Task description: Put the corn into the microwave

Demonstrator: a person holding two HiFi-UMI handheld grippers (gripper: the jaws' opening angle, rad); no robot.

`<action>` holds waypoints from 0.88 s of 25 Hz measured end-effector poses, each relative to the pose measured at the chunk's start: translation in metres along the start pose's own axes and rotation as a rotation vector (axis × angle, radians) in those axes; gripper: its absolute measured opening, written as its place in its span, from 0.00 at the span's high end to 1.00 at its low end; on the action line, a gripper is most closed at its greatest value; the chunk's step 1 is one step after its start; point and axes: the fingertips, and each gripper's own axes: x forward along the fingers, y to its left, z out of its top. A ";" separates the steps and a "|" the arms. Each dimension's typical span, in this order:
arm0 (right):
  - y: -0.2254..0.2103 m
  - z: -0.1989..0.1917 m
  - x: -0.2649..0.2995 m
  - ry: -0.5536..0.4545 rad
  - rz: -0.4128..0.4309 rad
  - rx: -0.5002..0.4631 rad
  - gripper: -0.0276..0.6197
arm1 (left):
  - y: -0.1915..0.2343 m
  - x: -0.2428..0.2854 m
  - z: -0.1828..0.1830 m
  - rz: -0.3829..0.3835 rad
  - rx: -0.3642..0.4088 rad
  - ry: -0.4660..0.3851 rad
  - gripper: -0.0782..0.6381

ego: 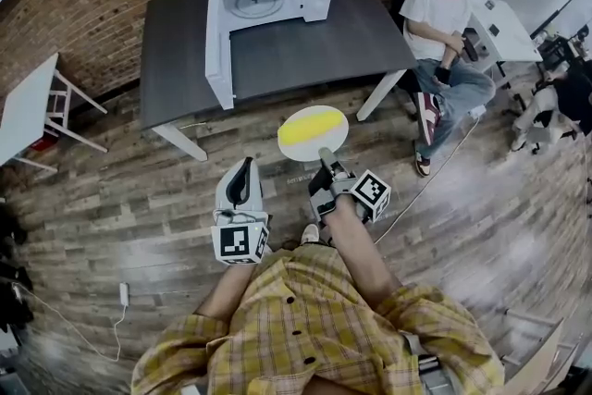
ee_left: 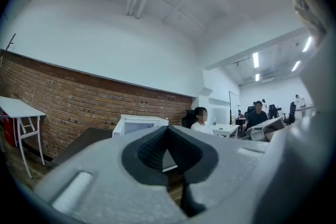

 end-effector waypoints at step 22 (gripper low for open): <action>-0.001 0.055 0.028 0.114 0.059 0.014 0.92 | -0.046 0.030 -0.008 0.110 0.046 0.003 0.89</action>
